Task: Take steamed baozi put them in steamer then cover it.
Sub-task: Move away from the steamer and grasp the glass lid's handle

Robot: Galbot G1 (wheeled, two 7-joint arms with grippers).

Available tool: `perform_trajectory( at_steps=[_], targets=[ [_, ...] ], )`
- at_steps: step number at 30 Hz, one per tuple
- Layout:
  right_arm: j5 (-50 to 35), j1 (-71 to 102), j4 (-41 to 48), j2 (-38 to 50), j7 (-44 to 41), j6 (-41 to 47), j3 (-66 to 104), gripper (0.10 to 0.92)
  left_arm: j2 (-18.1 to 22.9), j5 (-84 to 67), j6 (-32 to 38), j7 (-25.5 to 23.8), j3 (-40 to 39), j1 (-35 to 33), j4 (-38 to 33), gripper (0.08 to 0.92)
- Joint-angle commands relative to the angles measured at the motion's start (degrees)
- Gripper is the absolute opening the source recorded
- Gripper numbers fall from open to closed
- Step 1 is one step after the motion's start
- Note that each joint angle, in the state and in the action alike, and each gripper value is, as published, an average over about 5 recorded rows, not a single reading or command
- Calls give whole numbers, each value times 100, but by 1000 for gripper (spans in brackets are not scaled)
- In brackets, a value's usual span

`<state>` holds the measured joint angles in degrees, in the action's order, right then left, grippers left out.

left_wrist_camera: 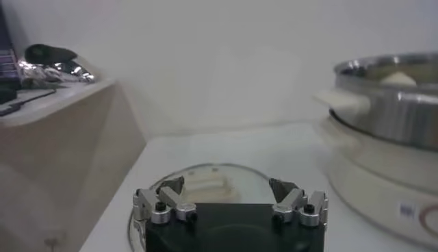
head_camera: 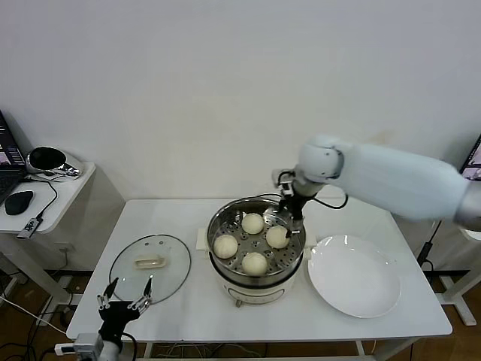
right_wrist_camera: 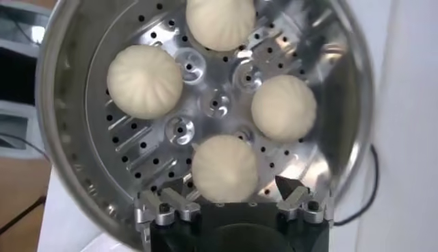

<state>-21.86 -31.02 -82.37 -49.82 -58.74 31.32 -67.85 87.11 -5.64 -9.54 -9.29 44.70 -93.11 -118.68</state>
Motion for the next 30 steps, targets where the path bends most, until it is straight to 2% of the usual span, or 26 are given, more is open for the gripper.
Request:
perform_trajectory(
  at_steps=[1,4,7,10,13,20,24,26,30],
  targets=[
    [-773,918,-1000,2254,1364,-679,2303,823,-114,-932,580,413,-221,189,185,823],
    [-969,2352,-1267,2757,1834,-840,4036,823,-188,-701,478,321,-369,168,232,823],
    [-1034,4990,-1585,3026,2111,-905,6825,823,-223,-330,429,197,-440,94,269,823],
    [-1037,7609,-1788,2760,2477,-1110,9511,823,-225,-238,427,169,-501,36,291,823],
    [-1057,9033,-1885,2144,2872,-1439,10940,823,-215,-167,421,145,-544,39,296,823],
    [-1233,10766,-2025,252,3270,-2607,12231,823,-268,508,481,-95,-605,98,248,823],
    [-1330,11325,-2029,-699,3746,-3194,12230,823,-273,1507,945,-410,-538,201,301,823],
    [-1354,11507,-1983,-1133,3919,-3351,12210,823,-279,2161,1230,-349,-518,263,333,823],
    [-1354,11785,-1862,-1832,4112,-3548,12137,823,-420,3111,1536,79,-523,403,524,823]
  ],
)
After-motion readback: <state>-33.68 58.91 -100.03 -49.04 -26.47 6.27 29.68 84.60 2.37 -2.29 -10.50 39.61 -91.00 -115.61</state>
